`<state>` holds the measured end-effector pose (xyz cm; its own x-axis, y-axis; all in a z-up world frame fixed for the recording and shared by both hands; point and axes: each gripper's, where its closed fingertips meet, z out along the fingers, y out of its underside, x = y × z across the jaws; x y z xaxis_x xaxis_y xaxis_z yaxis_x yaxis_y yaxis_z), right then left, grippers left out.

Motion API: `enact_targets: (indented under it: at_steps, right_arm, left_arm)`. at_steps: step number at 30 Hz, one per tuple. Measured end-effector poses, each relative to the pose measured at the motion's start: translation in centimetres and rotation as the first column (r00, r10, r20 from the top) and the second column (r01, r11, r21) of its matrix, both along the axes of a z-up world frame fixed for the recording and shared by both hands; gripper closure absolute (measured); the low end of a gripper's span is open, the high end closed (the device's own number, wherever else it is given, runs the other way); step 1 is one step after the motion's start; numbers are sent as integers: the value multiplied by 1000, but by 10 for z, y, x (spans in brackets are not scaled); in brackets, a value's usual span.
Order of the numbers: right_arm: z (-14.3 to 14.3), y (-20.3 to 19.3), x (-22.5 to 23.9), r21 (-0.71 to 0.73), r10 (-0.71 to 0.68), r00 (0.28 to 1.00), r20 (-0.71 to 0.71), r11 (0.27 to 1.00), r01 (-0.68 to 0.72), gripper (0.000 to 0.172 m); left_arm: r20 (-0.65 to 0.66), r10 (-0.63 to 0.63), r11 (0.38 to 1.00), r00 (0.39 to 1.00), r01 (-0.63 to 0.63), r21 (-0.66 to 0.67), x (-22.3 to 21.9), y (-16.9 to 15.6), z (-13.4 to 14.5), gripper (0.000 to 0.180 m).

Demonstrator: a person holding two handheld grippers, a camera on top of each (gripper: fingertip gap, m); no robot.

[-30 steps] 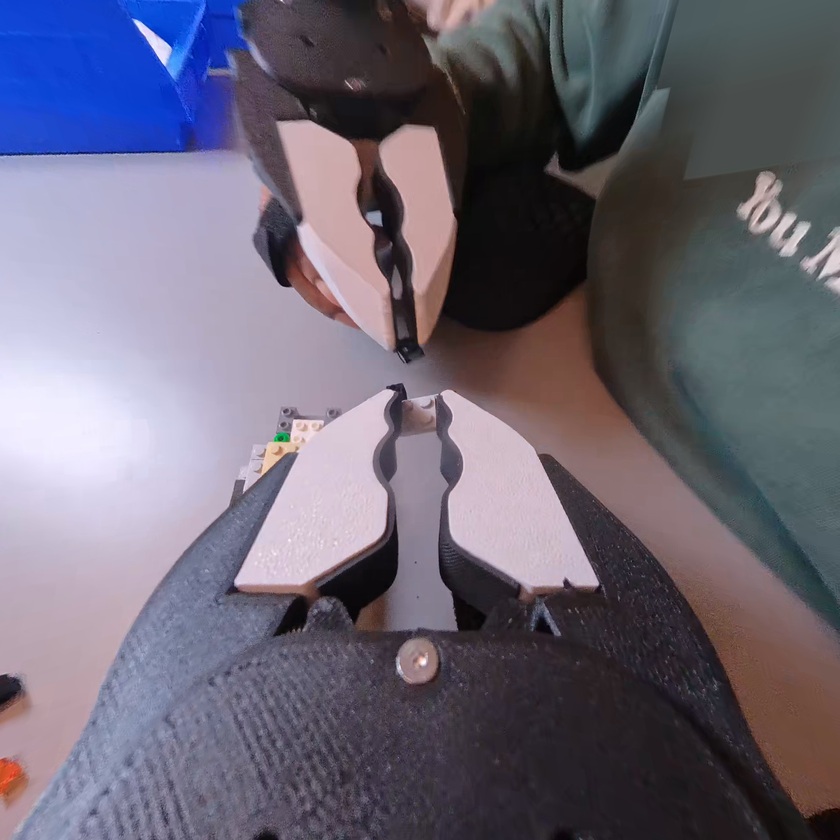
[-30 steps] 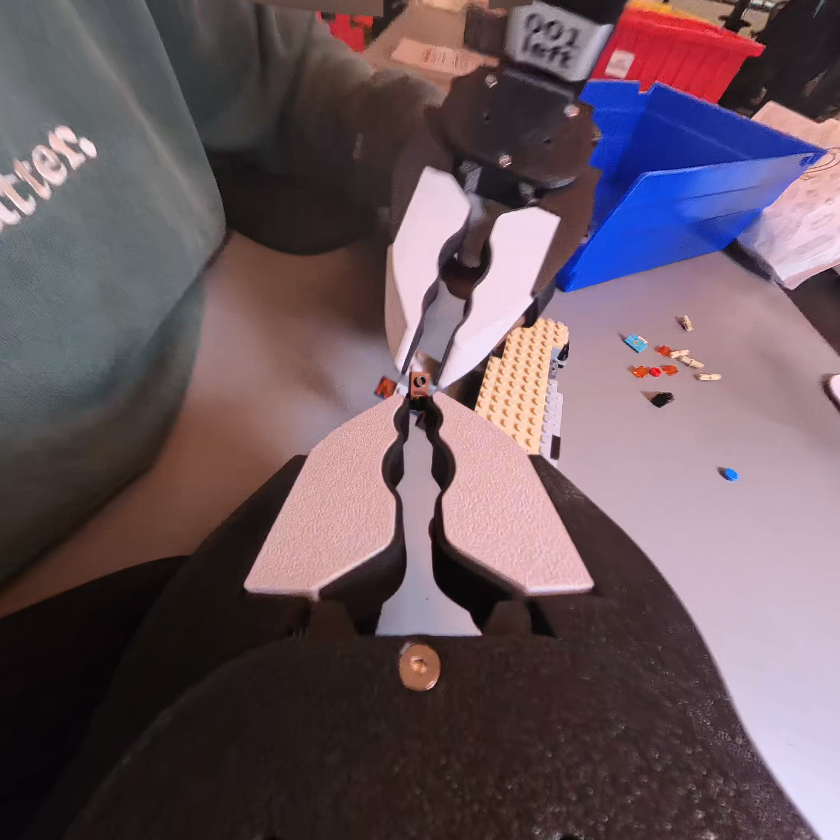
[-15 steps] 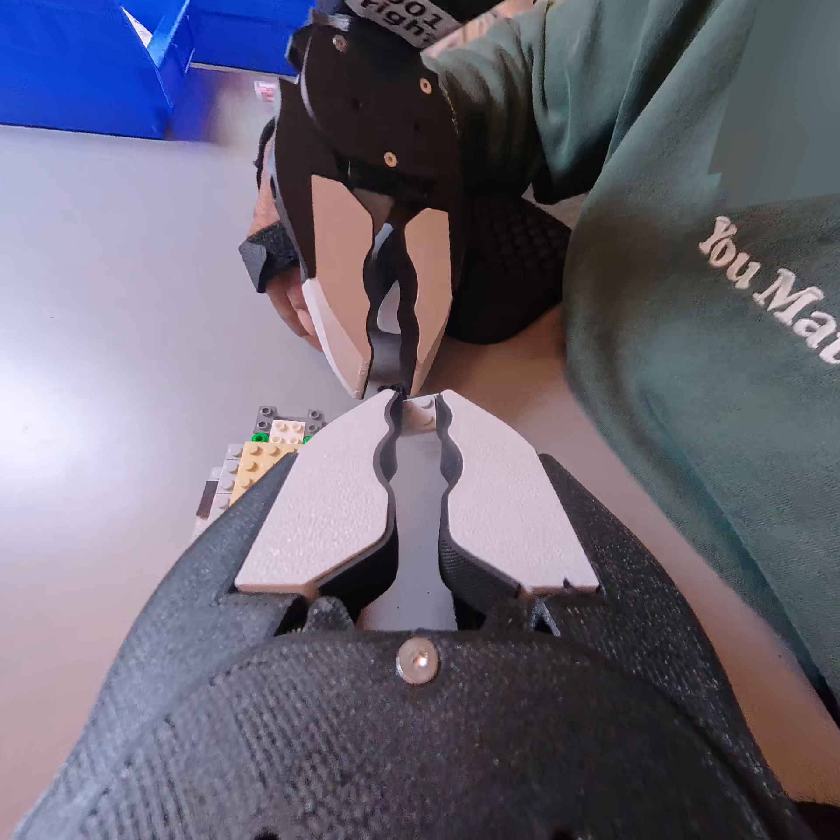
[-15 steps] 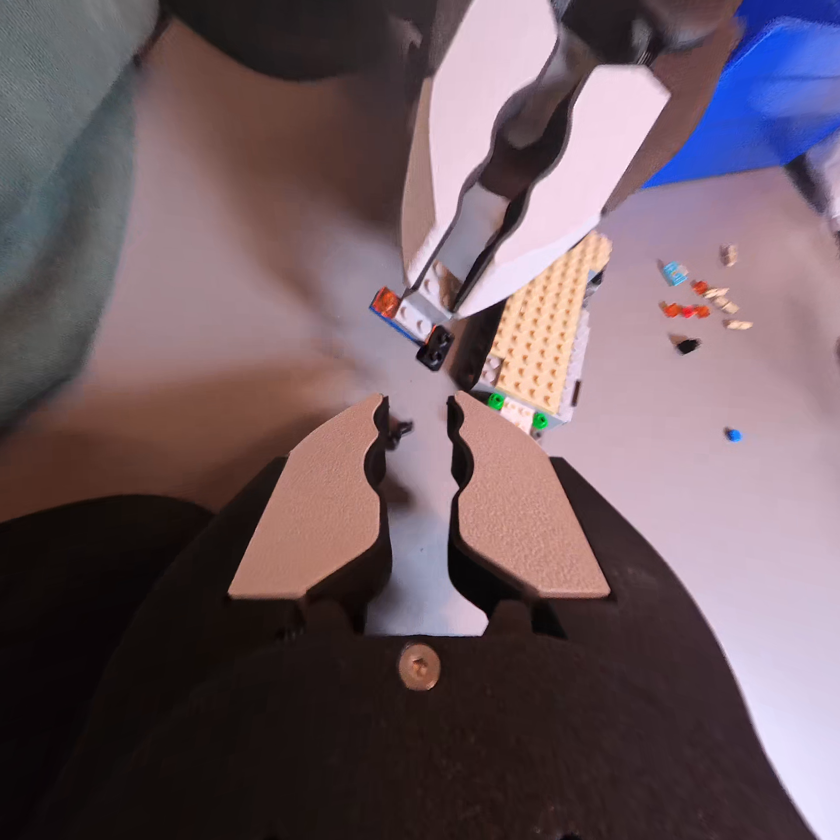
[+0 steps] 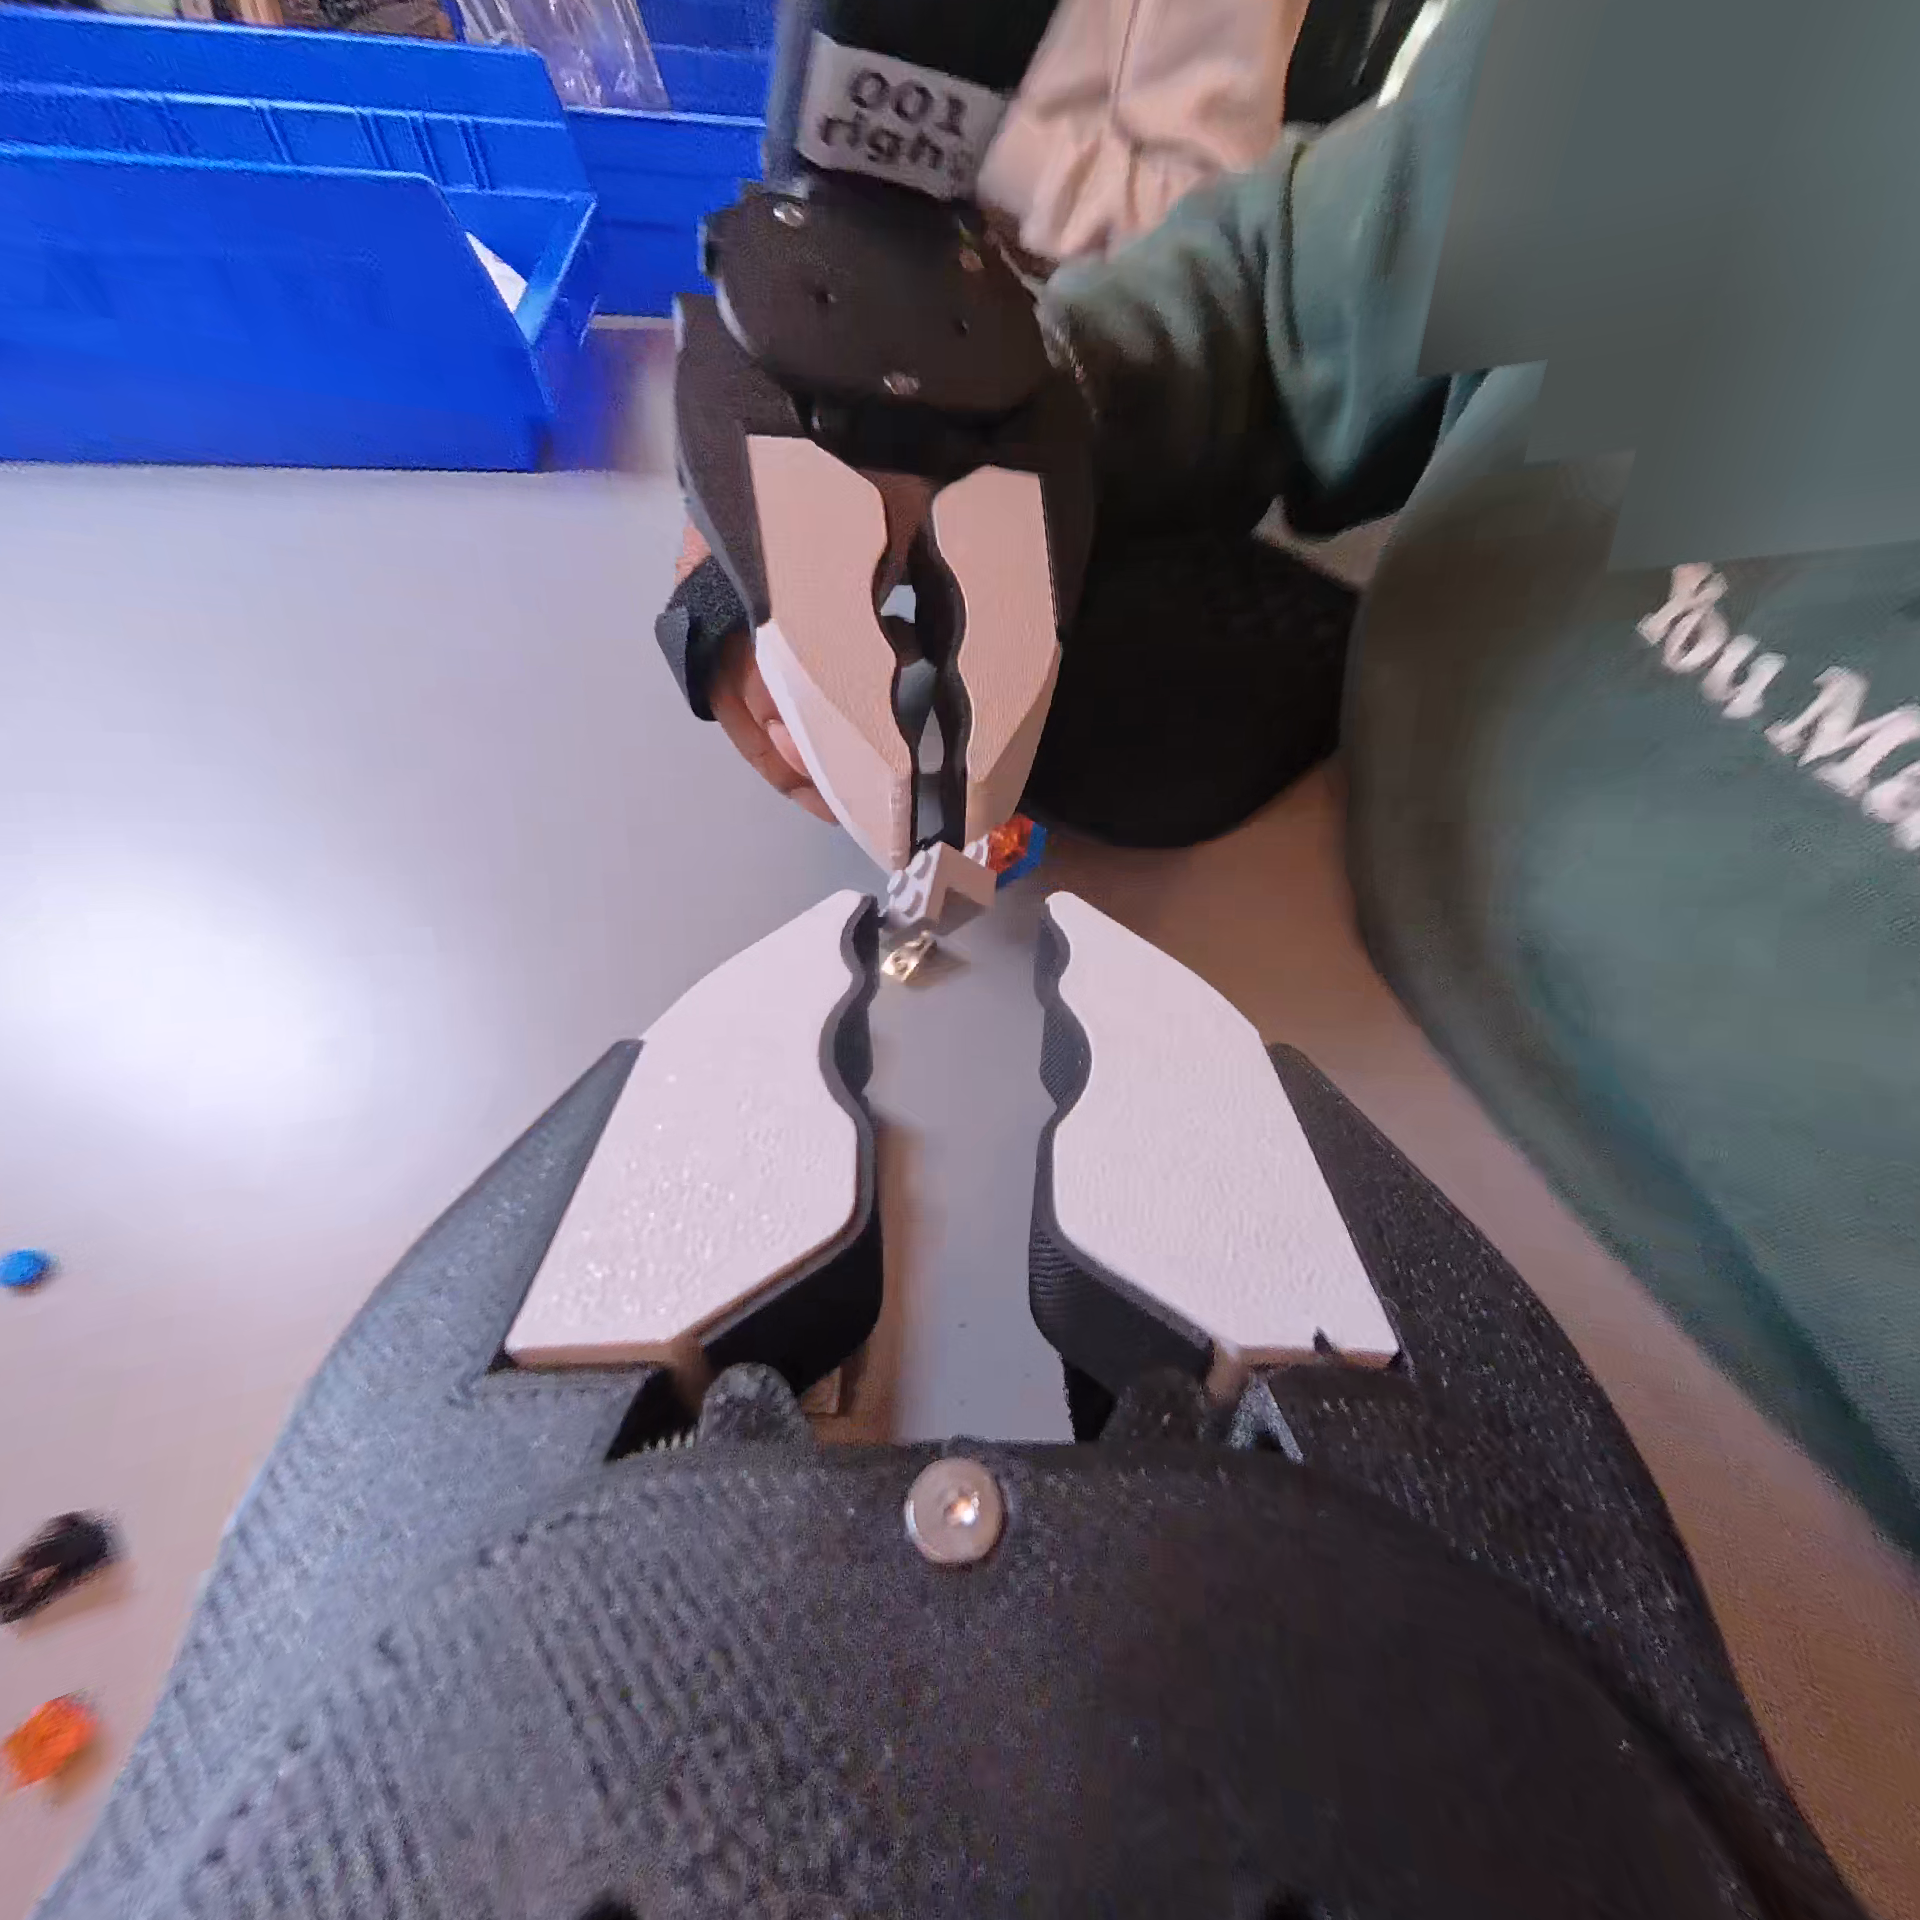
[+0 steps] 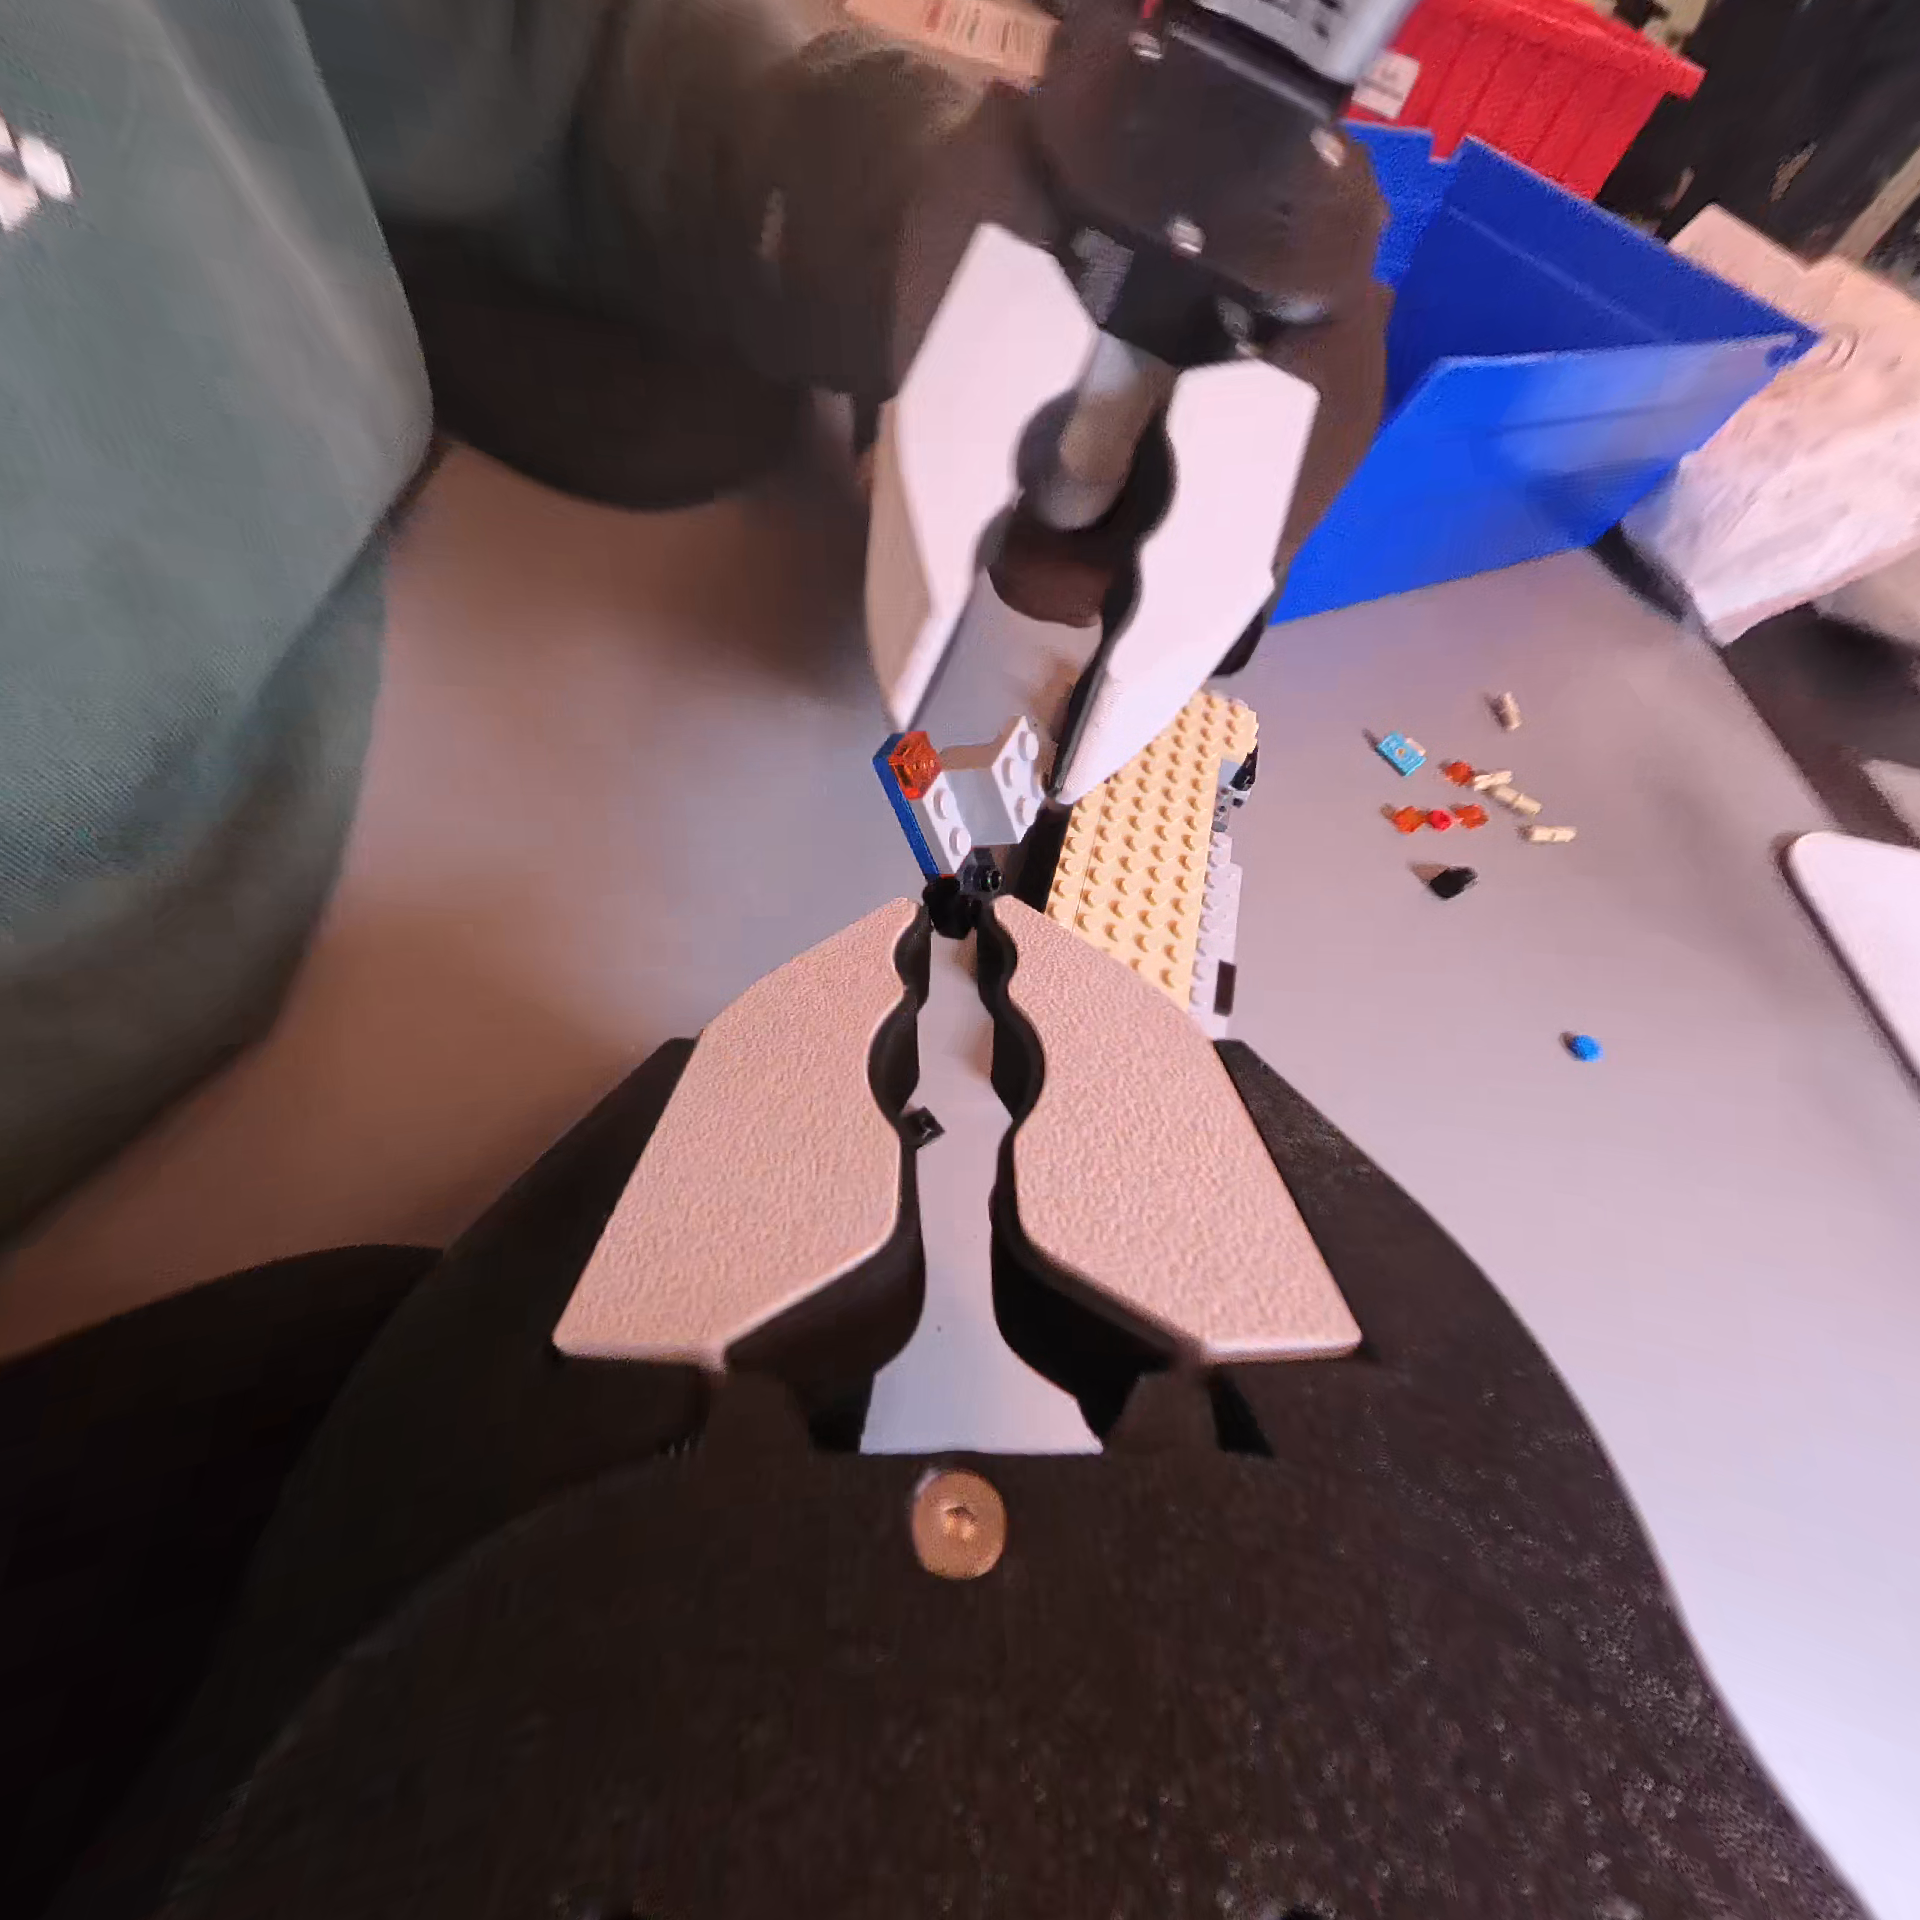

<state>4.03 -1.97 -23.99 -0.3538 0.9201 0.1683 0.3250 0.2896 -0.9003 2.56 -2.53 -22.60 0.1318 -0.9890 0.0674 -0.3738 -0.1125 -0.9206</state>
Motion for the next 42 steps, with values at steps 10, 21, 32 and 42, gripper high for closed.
enact_targets:
  at_steps: [10, 21, 32, 42]
  right_arm:
    - [3, -6, 0, -352, 64, 997, 40, 935, -46, 164]
    - [-7, 21, 12, -193, -16, 989, 149, 980, 45, 165]
    - [-54, 18, 27, 64, -39, 920, 391, 998, 16, 144]
    - [-1, 2, -8, -1, -70, 997, 42, 998, 70, 158]
  left_arm:
    - [-135, 33, 955, 990, 9, 296, 5, 0, -3, 165]
    - [-153, -15, 970, 988, 52, 239, 7, -4, -12, 165]
    - [-179, 83, 976, 980, -44, 211, 1, 15, -28, 165]
    - [-68, 95, 985, 993, -84, 150, 11, 14, -15, 165]
